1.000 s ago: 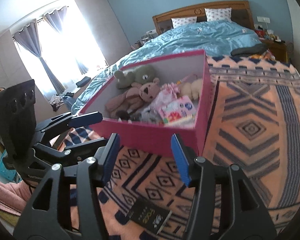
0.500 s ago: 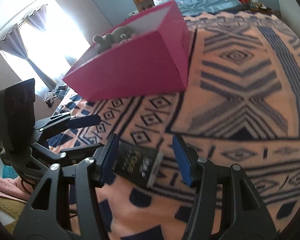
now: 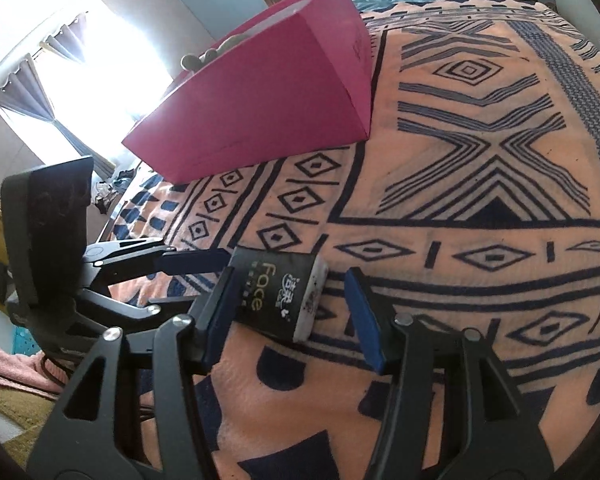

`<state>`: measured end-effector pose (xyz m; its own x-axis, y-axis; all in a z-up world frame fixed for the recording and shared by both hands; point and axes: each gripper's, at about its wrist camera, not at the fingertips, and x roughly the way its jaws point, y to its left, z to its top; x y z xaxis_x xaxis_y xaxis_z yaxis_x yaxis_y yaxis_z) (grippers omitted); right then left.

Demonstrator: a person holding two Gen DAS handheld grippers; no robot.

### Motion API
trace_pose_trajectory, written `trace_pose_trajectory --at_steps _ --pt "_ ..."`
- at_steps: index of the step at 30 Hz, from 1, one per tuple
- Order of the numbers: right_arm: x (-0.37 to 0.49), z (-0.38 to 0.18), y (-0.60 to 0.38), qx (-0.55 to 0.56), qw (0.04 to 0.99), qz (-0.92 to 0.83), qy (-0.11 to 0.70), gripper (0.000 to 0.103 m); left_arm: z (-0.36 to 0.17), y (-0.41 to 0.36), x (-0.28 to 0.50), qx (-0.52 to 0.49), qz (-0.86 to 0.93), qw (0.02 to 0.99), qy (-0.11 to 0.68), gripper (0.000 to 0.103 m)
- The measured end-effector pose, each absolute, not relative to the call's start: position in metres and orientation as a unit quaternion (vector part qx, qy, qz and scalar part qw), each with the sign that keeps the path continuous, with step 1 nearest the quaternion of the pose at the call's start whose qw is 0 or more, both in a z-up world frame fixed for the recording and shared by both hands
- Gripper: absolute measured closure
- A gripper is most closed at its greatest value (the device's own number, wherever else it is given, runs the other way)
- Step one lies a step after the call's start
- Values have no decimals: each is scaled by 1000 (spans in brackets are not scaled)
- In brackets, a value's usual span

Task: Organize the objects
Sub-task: 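Close the right gripper on the black Face tissue pack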

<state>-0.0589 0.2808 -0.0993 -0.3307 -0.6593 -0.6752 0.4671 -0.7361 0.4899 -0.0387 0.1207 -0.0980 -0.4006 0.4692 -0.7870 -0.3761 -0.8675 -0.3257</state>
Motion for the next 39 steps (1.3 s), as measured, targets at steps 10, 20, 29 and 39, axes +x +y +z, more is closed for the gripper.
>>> trace_pose_trajectory --at_steps 10,20,29,39 --pt "-59 -104 280 461 349 -809 -108 67 -95 125 -40 -492 829 261 -56 72" --pt "-69 -100 267 457 357 -807 -111 67 -91 110 -48 -483 842 233 -60 72" --pt "-79 -106 264 464 354 -803 -119 67 -96 102 -54 -486 841 229 -67 72" --pt "-76 -105 259 462 361 -803 -110 67 -95 107 -51 -487 840 233 -61 72"
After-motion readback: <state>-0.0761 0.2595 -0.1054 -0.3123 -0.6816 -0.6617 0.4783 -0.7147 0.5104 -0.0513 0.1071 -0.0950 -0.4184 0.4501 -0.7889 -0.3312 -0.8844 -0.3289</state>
